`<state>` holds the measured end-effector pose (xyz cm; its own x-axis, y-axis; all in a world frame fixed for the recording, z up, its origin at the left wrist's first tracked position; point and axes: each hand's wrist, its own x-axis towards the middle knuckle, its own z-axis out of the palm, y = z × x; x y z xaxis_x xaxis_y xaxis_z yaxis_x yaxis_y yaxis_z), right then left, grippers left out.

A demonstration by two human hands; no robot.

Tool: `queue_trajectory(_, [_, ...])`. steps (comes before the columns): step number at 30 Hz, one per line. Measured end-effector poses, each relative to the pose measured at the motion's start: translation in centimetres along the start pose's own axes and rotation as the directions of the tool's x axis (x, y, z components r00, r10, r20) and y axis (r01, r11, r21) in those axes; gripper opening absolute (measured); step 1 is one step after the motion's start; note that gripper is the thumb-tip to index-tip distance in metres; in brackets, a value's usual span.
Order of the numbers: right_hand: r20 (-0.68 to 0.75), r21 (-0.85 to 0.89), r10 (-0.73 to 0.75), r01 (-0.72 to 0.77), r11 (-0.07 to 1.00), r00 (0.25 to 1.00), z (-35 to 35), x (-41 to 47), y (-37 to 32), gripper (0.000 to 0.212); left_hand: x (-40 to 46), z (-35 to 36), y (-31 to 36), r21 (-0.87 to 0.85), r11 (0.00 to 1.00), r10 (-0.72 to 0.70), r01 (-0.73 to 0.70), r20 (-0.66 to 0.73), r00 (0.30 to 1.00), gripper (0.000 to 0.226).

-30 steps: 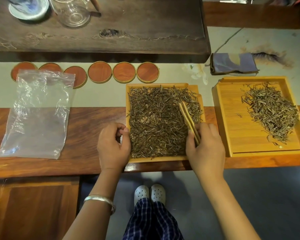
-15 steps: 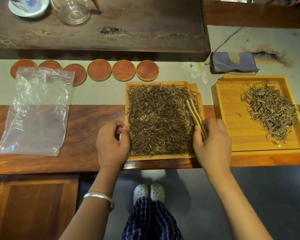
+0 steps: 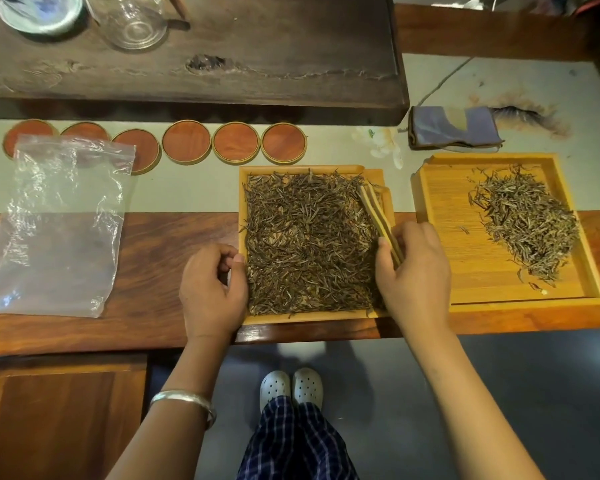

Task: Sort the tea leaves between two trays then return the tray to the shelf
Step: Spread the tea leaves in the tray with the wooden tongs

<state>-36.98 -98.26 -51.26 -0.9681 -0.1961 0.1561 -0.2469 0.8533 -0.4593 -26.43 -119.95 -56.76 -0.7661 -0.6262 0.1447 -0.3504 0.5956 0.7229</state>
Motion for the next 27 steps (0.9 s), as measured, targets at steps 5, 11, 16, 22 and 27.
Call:
queue_trajectory(5, [0.007, 0.007, -0.001, 0.001, 1.0, 1.0, 0.6, 1.3, -0.3, 0.012, 0.0, 0.0, 0.0, 0.01, 1.0, -0.001, 0.001, 0.003, 1.0, 0.007])
queue_trajectory(11, [0.004, -0.003, 0.001, -0.001, 1.0, 1.0, 0.3, 1.5, 0.7, 0.012, 0.0, 0.0, -0.1, 0.008, 1.0, 0.003, -0.003, 0.006, 1.0, 0.009])
queue_trajectory(16, [0.064, -0.003, -0.058, 0.059, 0.998, 0.996, 0.1, 0.6, 0.8, 0.011, 0.0, 0.0, -0.1, 0.01, 1.0, 0.006, -0.006, 0.006, 1.0, 0.014])
queue_trajectory(22, [0.042, 0.054, -0.053, 0.051, 0.997, 0.998, -0.5, -0.4, 0.9, 0.011, 0.0, 0.1, -0.3, 0.011, 1.0, 0.01, -0.01, 0.005, 1.0, 0.012])
queue_trajectory(27, [0.064, 0.063, -0.028, 0.024, 0.998, 0.998, -0.7, -2.2, 1.1, 0.01, 0.0, 0.2, -0.3, 0.01, 1.0, 0.012, -0.012, -0.008, 1.0, 0.014])
